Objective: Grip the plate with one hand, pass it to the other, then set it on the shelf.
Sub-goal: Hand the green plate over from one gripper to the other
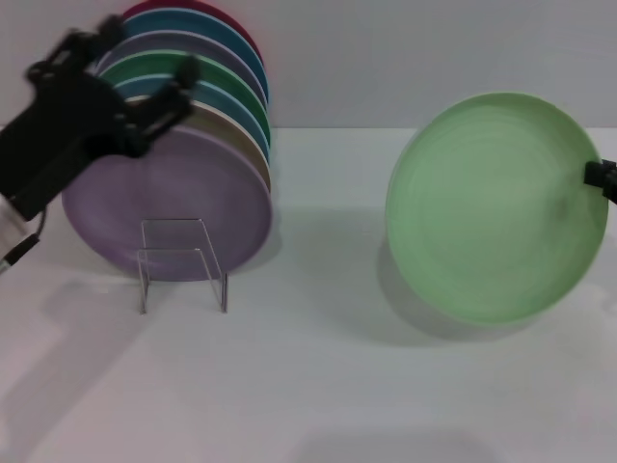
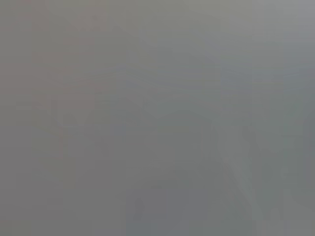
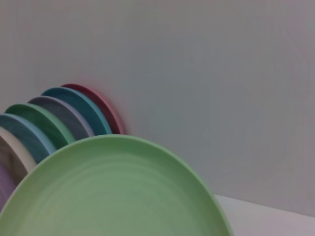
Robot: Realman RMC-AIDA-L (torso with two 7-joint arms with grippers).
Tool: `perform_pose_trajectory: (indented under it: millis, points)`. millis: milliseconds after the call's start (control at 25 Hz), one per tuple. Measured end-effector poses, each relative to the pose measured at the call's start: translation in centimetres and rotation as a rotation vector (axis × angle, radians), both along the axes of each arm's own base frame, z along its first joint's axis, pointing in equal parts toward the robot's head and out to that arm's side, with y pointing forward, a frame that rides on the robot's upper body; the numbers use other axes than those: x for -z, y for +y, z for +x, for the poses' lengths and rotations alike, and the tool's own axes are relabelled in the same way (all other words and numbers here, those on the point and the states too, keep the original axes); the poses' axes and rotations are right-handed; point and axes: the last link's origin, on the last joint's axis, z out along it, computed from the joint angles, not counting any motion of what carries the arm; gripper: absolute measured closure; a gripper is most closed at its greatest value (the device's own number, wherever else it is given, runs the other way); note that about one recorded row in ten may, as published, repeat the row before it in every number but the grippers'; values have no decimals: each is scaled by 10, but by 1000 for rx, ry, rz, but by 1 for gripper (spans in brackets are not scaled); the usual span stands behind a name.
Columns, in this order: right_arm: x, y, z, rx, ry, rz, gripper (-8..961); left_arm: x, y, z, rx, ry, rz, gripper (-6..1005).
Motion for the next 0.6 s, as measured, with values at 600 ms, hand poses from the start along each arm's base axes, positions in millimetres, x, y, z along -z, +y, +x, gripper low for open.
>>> perform_pose_trajectory:
  millis: [600]
  points:
    - [5,11,-11,-98,-62,-11,900,56,0,111,-154,488,-234,163]
